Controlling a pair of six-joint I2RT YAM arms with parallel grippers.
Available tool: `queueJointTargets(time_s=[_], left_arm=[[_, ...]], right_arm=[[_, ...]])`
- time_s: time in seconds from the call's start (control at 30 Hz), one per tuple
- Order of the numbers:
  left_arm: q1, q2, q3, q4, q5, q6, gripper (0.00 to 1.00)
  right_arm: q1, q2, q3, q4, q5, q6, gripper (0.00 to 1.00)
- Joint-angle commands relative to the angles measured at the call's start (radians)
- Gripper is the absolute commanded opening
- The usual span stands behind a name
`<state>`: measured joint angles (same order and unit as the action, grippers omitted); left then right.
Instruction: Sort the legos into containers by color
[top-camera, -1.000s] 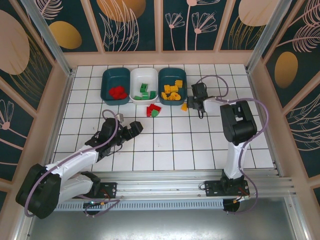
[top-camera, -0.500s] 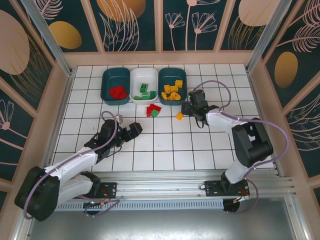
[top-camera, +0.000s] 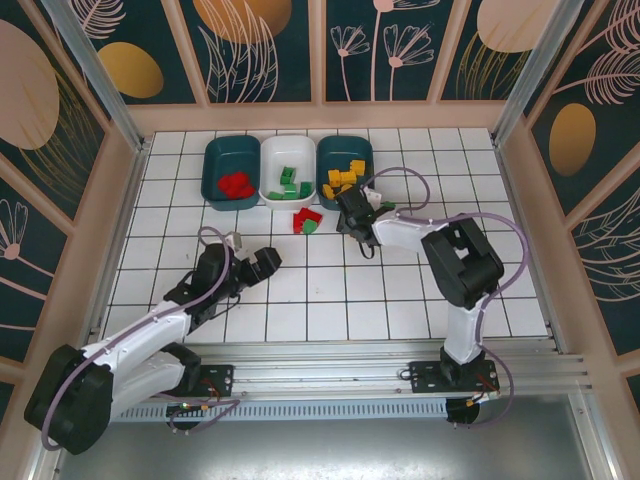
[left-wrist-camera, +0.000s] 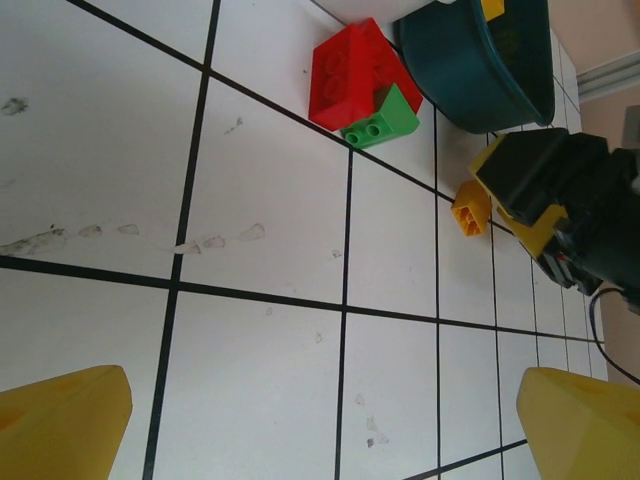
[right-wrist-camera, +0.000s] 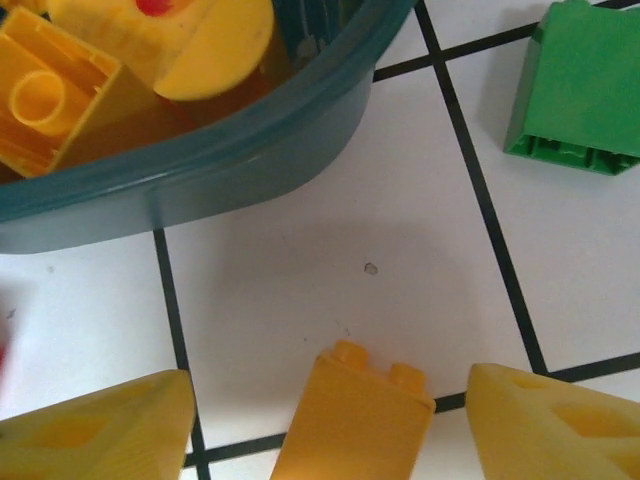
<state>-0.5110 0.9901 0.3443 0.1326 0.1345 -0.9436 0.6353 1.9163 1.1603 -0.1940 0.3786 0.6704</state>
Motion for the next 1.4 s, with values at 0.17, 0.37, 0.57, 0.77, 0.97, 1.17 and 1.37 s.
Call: queueJointTargets(time_s=[0.17,0.37,0.57,0.77,0.97,1.17,1.37], left_arm=[[-0.004,-0.065,-0.027,-0.047,-0.049,0.017,0.99],[-0.004,-0.047,-0.011,-0.051,-0.041,0.022,0.99],[-0.004,-0.072,-0.012,-0.069,-0.054,0.026,0.98],[-0.004,-0.021,0.020,-0.049,-0.039,0.032,0.98],[-0.016,0.211,0.200,0.031,0.051,0.039,0.92],[-0.017,0.317,0.324,-0.058,0.001,0.099,0.92],[-0.017,0.412,0.392,-0.092,-0.005,0.130,0.88]], right_arm=[[0.020,0.017,-0.042,-0.023,0.065,0.091,0.60],[0.014,-0.003,-0.072,0.071,0.002,0.050,0.34],[0.013,-0.085,-0.080,0.081,0.037,-0.014,0.24],[0.008,-0.178,-0.044,0.141,0.062,-0.161,0.24],[-0.083,-0.011,0.143,0.186,-0.065,-0.272,0.24],[-0.147,0.139,0.355,0.114,-0.134,-0.321,0.34],[-0.158,0.153,0.436,0.074,-0.136,-0.336,0.60]])
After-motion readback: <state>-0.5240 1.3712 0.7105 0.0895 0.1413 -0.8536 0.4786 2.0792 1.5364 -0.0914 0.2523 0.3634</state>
